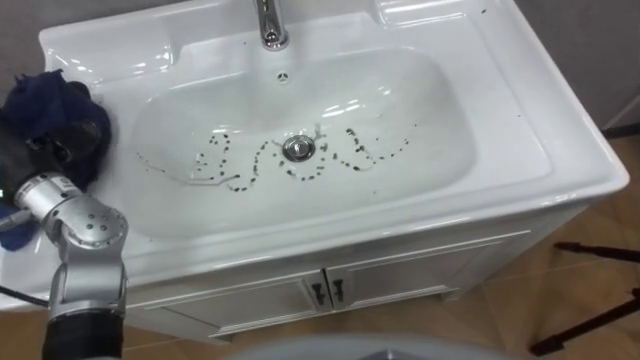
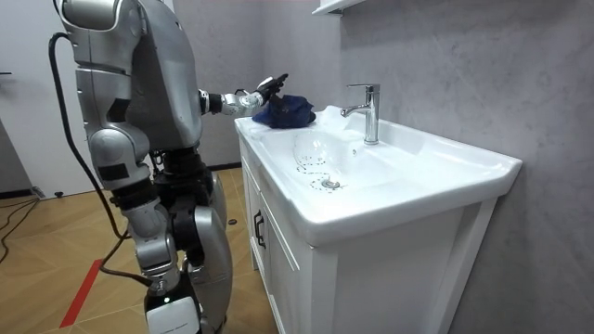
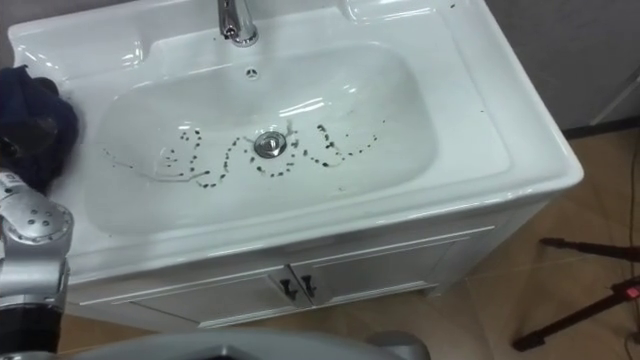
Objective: Wipe basin
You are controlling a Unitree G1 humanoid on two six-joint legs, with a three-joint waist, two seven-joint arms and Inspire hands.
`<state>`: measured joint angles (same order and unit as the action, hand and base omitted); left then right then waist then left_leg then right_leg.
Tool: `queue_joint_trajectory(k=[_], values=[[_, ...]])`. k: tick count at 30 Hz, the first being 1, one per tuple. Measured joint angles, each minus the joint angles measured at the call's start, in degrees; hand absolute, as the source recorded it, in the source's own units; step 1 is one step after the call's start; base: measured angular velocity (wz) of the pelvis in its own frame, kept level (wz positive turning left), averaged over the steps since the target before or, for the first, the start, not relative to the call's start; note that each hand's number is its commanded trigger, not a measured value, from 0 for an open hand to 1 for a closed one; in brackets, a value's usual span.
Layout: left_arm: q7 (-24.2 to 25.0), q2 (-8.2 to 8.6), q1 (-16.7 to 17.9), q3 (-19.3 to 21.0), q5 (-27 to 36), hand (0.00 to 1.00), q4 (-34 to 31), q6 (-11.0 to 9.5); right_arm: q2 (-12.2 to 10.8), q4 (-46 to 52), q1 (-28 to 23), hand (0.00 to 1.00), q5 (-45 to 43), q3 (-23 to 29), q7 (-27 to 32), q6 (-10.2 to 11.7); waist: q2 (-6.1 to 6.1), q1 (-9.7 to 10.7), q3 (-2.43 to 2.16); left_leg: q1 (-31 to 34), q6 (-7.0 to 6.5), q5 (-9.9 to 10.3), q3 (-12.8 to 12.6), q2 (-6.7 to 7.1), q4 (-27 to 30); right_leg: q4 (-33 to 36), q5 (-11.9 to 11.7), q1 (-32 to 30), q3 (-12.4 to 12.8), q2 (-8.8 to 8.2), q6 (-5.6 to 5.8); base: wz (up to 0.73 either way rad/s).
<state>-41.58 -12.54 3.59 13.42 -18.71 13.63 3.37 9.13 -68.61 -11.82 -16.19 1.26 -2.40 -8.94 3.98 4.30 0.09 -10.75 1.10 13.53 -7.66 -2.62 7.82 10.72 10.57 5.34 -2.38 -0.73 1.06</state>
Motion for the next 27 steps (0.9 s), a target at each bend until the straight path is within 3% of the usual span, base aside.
queue_joint_trajectory(k=[4,12,27], values=[[1.4,-0.21,0.0,0.0,0.0,0.0,2.5,1.4,0.0,0.0,0.0,0.0,0.1,0.0,-0.1,-1.1,-0.14,0.0,-0.32,0.0,0.0,0.0,0.0,0.0,0.0,0.0,0.0,-0.3,0.0,-0.01,0.0,0.0],[1.9,-2.18,-0.1,0.2,0.0,0.0,3.3,1.4,-0.1,-0.1,0.1,0.0,0.5,0.1,-0.1,-1.1,-0.03,0.0,-0.27,0.0,0.0,0.0,0.2,0.0,0.0,0.0,-0.1,-0.4,-0.1,-0.01,0.02,0.0],[1.8,-2.23,0.0,1.1,-2.2,0.0,4.6,1.8,-0.2,-0.2,0.5,0.0,4.1,0.0,0.6,-1.2,0.51,-0.2,-0.35,0.1,0.0,0.0,0.1,0.01,0.0,0.0,-0.1,-0.7,0.0,0.01,0.02,0.0]])
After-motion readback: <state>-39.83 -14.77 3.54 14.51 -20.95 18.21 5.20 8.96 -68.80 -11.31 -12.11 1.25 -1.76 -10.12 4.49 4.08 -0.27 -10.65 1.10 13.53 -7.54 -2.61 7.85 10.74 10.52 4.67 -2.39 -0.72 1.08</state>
